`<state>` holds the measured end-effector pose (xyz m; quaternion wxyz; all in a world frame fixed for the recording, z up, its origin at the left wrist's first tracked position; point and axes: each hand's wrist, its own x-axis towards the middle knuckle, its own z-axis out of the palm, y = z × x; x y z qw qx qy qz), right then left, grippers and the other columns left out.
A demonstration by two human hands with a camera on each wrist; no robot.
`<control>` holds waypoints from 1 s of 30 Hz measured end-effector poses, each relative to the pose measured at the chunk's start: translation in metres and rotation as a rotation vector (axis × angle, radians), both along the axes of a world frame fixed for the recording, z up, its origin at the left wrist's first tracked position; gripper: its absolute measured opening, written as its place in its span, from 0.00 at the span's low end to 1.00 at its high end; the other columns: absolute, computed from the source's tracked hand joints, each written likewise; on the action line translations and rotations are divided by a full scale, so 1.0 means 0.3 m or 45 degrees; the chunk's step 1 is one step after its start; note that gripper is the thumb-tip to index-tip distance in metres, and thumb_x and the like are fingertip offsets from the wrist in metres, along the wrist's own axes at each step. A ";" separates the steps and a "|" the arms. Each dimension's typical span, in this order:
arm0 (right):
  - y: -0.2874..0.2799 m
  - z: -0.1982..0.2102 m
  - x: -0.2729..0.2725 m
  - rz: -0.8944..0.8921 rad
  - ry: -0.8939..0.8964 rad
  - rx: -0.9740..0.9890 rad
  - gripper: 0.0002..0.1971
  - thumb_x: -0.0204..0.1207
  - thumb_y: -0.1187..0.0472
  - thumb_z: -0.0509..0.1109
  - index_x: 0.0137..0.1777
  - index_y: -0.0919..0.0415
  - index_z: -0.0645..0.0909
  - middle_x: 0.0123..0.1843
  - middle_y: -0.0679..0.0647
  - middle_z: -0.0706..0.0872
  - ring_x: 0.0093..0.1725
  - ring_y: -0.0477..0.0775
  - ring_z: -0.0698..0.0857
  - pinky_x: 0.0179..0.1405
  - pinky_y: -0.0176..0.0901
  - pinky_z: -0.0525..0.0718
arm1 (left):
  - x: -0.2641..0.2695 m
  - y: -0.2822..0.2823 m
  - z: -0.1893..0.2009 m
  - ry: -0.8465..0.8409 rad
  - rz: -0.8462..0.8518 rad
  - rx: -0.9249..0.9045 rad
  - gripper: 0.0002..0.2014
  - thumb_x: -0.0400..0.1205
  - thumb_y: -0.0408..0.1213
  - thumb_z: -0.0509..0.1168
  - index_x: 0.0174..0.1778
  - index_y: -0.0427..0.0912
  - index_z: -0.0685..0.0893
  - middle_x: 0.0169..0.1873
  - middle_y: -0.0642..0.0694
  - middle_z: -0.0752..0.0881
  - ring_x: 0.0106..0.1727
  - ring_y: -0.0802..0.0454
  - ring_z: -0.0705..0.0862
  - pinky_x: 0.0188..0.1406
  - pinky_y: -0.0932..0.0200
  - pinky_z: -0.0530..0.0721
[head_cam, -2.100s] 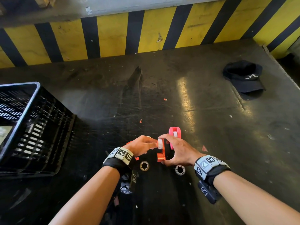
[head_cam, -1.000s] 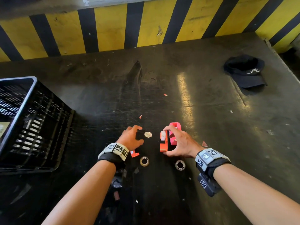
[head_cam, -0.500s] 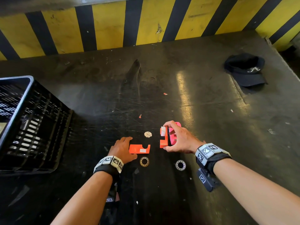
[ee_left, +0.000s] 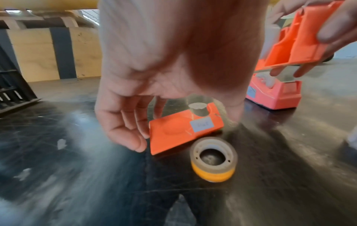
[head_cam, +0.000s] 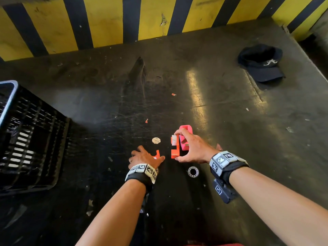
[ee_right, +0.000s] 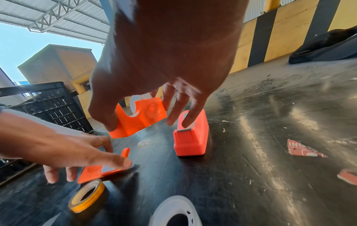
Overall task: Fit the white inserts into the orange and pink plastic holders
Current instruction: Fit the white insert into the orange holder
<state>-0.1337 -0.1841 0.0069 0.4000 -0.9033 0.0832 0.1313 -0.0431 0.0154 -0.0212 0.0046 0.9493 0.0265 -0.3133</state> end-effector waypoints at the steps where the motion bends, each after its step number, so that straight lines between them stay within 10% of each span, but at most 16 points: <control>1: 0.000 -0.003 0.000 -0.002 -0.002 0.007 0.44 0.59 0.42 0.86 0.72 0.37 0.63 0.62 0.50 0.81 0.55 0.52 0.86 0.55 0.55 0.91 | -0.006 -0.004 -0.003 -0.012 -0.004 0.010 0.53 0.67 0.71 0.74 0.81 0.43 0.63 0.75 0.33 0.73 0.72 0.31 0.80 0.59 0.39 0.85; 8: -0.009 0.005 -0.005 -0.022 -0.002 0.015 0.44 0.60 0.42 0.86 0.72 0.37 0.63 0.62 0.52 0.83 0.57 0.54 0.86 0.57 0.56 0.89 | 0.027 0.021 0.042 -0.059 -0.139 -0.291 0.52 0.66 0.59 0.80 0.79 0.43 0.61 0.73 0.32 0.73 0.74 0.31 0.77 0.71 0.41 0.79; 14: -0.026 0.047 -0.003 -0.103 -0.035 0.084 0.41 0.58 0.42 0.85 0.69 0.36 0.66 0.64 0.48 0.83 0.59 0.52 0.86 0.61 0.55 0.88 | 0.121 0.054 0.209 0.313 -0.182 -1.084 0.50 0.67 0.37 0.86 0.83 0.46 0.66 0.63 0.62 0.83 0.75 0.55 0.81 0.79 0.47 0.78; 20: -0.016 0.106 0.015 -0.075 -0.035 0.118 0.40 0.60 0.45 0.86 0.70 0.36 0.68 0.65 0.50 0.83 0.56 0.50 0.88 0.57 0.44 0.87 | 0.108 0.019 0.307 0.447 -0.269 -1.228 0.55 0.59 0.44 0.85 0.84 0.52 0.69 0.77 0.51 0.79 0.80 0.51 0.77 0.80 0.41 0.78; 30: -0.015 0.165 0.003 -0.089 -0.014 0.262 0.36 0.61 0.45 0.80 0.69 0.38 0.69 0.66 0.50 0.85 0.59 0.51 0.89 0.64 0.57 0.87 | 0.084 -0.001 0.348 0.516 -0.251 -1.201 0.49 0.73 0.25 0.80 0.87 0.49 0.63 0.83 0.47 0.73 0.84 0.48 0.72 0.84 0.39 0.72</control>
